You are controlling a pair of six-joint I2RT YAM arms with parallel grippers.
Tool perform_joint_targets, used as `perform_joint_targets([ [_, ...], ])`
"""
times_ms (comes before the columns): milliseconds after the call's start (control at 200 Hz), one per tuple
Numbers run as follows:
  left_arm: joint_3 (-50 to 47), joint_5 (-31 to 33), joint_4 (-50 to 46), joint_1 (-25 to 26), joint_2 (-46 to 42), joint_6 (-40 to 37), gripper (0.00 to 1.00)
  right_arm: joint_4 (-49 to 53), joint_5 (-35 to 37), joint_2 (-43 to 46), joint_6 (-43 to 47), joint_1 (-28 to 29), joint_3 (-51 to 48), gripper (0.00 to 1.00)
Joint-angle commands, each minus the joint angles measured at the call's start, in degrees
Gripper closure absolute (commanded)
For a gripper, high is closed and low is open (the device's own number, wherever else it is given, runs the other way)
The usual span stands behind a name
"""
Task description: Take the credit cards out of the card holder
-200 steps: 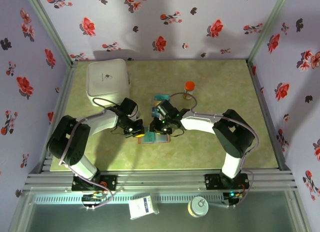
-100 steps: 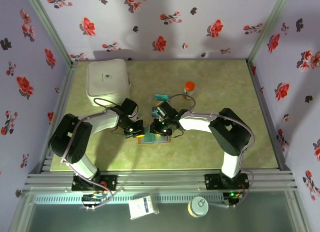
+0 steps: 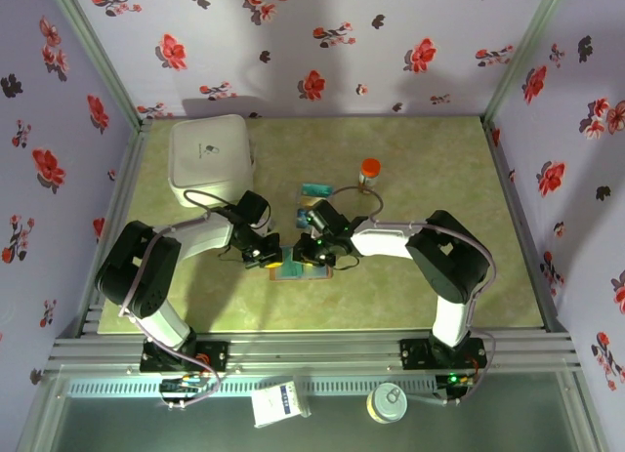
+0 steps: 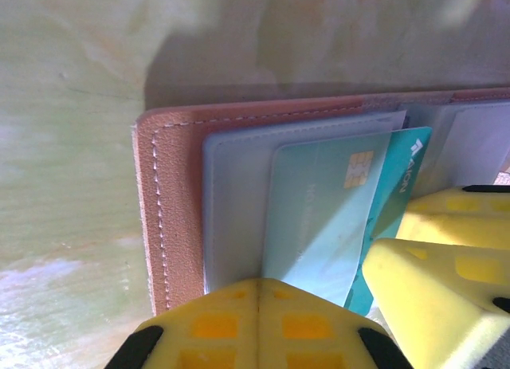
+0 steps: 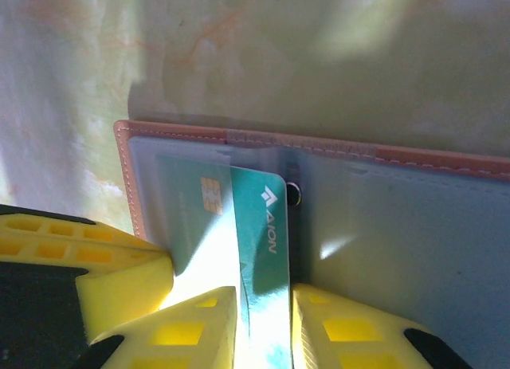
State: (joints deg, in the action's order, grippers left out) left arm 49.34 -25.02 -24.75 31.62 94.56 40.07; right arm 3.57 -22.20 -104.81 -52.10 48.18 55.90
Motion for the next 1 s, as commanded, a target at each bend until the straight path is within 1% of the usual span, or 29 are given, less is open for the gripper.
perform_joint_targets([
  [0,0.3,3.0,-2.5,0.0,1.4,-1.1,1.0,-4.4,-2.3,0.6,-2.3,-0.3,-1.6,0.78],
  [330,0.4,3.0,-2.7,0.0,1.5,-1.1,1.0,-8.1,-2.8,1.8,-4.1,-0.8,-3.7,0.84],
  [550,0.4,3.1,-2.8,0.0,1.4,-1.0,1.0,-8.3,-2.0,3.0,-4.3,-1.2,-5.5,0.88],
  [995,0.6,3.3,-3.2,0.0,1.5,-1.0,1.0,-5.8,-1.2,5.6,-3.2,-2.2,-7.5,0.9],
])
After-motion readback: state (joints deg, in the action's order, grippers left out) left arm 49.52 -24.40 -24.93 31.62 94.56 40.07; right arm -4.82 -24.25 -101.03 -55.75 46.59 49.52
